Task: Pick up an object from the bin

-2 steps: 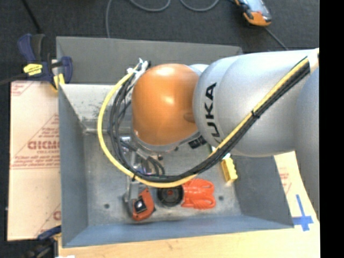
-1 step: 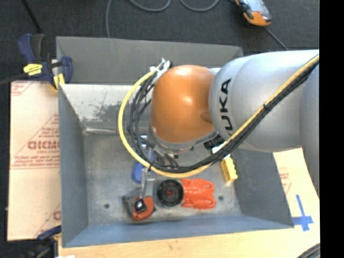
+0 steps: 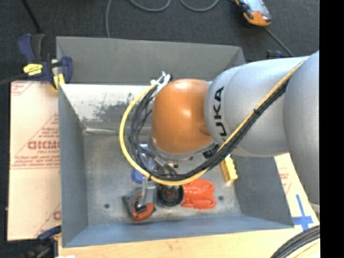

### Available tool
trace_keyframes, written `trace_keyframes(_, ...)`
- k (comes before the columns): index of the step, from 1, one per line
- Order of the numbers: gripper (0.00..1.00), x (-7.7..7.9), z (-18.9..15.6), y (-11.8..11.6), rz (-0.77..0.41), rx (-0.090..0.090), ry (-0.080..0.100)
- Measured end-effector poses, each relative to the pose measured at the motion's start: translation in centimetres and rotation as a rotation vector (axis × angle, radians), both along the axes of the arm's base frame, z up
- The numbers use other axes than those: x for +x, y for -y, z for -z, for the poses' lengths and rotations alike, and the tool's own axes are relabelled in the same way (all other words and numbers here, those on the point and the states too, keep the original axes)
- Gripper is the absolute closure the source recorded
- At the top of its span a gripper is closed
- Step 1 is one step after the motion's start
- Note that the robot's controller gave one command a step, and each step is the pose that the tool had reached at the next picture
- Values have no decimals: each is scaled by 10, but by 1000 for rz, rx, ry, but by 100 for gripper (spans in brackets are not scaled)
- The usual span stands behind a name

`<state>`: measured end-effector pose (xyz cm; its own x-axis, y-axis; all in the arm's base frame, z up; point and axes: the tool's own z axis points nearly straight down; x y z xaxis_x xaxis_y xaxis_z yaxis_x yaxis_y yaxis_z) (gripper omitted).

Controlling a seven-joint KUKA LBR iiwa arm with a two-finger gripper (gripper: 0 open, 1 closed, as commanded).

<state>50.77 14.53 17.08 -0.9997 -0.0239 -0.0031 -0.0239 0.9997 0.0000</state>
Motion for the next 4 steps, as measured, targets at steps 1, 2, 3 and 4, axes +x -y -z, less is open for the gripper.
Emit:
trace_keyframes(1,0,-4,29,1,-141,0,-1)
trace_keyframes(2,0,-24,72,9,-13,1,0)
trace_keyframes(3,100,-16,98,0,-10,-2,-18)
trace_keyframes(4,100,-16,98,0,-8,-2,-18)
